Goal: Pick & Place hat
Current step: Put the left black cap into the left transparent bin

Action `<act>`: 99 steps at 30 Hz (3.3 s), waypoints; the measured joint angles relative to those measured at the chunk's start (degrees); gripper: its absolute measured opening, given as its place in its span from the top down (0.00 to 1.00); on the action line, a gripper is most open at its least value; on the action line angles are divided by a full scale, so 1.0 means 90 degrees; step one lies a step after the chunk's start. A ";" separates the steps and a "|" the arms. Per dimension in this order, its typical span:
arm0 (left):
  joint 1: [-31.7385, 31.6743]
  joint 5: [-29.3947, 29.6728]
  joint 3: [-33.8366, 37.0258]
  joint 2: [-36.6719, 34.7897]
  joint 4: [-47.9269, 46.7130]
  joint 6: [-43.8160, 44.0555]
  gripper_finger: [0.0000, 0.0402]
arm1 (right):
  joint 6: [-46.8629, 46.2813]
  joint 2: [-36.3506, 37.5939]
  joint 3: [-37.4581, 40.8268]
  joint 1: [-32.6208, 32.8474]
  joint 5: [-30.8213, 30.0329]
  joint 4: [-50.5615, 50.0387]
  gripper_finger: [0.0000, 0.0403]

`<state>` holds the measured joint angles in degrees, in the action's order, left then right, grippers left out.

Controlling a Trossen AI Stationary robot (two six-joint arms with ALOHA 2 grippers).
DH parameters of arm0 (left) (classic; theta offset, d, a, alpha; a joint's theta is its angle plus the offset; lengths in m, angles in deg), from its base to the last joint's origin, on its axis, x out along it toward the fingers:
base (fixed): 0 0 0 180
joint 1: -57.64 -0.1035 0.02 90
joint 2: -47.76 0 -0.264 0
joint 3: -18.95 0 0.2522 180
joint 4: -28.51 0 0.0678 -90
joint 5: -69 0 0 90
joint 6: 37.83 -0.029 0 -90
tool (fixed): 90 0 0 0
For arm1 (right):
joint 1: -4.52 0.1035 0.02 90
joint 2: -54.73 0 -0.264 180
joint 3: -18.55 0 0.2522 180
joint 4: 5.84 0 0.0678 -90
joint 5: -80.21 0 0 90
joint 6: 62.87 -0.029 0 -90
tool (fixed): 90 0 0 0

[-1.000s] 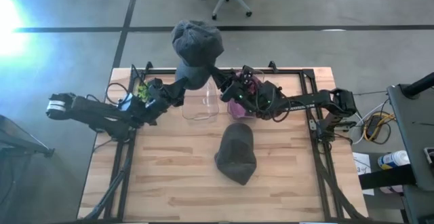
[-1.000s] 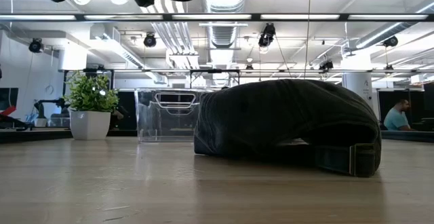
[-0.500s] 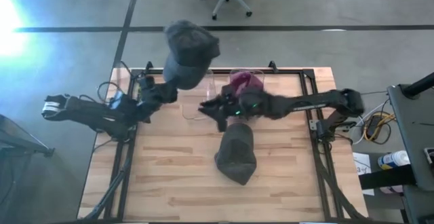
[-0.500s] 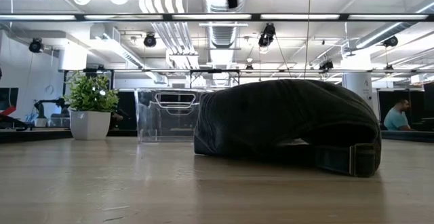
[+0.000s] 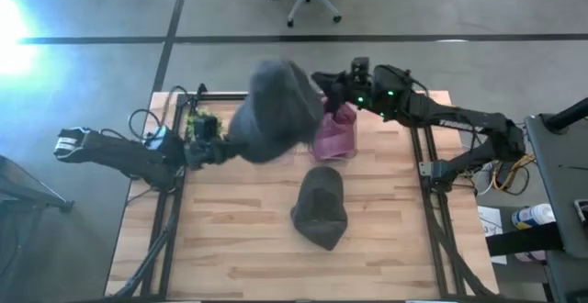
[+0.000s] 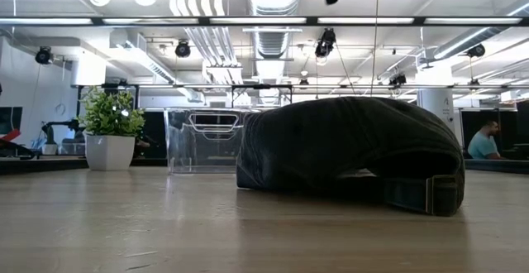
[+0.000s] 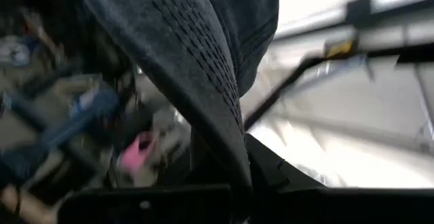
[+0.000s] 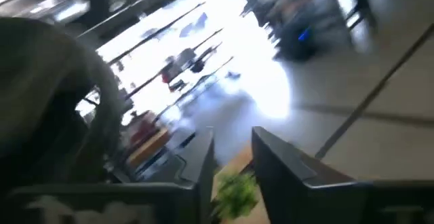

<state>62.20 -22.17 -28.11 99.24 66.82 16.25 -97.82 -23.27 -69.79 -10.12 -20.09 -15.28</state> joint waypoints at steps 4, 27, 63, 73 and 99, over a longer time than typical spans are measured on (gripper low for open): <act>0.0058 -0.0390 0.0000 0.0003 -0.0461 -0.0042 0.98 | -0.0489 -0.0078 0.0026 -0.0412 0.1876 0.0141 0.88; 0.0084 -0.0761 0.0000 -0.0308 -0.2092 -0.0752 0.98 | -0.0755 0.0008 0.0014 0.0278 0.2541 -0.0091 0.98; 0.0037 -0.0537 -0.0069 0.0137 -0.1400 -0.1269 0.98 | 0.1046 0.0665 -0.0090 0.1033 0.1145 -0.1492 0.98; -0.0148 0.1010 -0.0417 0.0138 -0.0407 -0.2178 0.98 | 0.0006 0.1332 0.0429 0.1579 -0.0028 -0.2560 0.91; -0.0777 0.2764 -0.0565 0.1053 0.1503 -0.1089 0.98 | -0.0478 -0.2365 0.0091 0.0948 0.1153 0.5680 0.45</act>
<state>55.21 2.71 -33.20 108.71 80.34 6.45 -102.12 -44.55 -68.97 -1.59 -9.71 35.84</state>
